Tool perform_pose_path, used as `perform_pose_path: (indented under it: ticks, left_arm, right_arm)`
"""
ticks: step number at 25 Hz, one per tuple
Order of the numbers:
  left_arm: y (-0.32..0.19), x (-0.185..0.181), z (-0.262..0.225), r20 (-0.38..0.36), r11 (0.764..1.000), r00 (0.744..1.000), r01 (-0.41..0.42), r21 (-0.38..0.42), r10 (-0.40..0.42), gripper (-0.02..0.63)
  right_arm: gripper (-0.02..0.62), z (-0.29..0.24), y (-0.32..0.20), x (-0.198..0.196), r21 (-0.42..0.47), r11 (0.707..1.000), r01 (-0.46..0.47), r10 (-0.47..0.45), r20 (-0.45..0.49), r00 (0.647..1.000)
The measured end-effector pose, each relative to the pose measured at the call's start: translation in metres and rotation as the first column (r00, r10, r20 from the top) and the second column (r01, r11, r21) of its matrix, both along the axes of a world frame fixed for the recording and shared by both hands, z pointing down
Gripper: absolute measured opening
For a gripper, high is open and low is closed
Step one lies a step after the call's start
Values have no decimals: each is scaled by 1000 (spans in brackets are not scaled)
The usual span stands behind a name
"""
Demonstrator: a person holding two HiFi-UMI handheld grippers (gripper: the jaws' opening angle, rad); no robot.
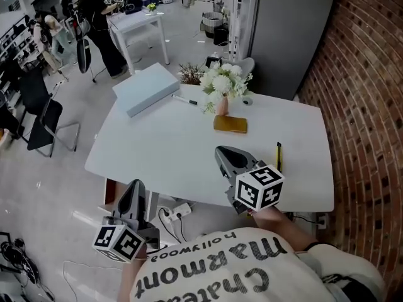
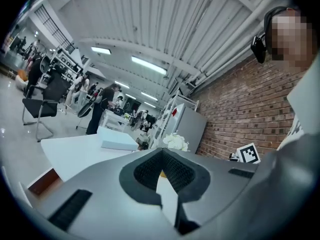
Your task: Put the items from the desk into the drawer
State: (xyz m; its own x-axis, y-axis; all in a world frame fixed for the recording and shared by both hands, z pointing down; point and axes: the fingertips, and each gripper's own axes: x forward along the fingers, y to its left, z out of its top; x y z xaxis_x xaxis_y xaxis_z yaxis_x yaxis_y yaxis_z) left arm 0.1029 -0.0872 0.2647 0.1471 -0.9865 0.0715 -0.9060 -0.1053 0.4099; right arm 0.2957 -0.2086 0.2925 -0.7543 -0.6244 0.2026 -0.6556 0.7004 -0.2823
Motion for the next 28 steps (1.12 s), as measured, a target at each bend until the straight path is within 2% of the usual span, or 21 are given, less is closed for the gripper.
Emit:
perform_pose_path:
  ticks: [7,12,16,28]
  left_arm:
    - [-3,-11,56,-38,993,998,-50,-105,46,2]
    - [-5,2,96,-74,979,993,-102,-174,90,2]
    - [-4,15,122,-99,965,988,-134,-224,114,2]
    - [-40,72,137,-127,937,969,-239,-254,213,2]
  right_arm:
    - [3,65,8,-1,-104,992,-67,57,-93,994]
    - [3,104,11,25,-191,971,-145,117,-150,982]
    - [3,128,13,54,-249,943,-220,176,-190,966]
    - [3,148,-6,147,-269,881,-388,326,-248,912]
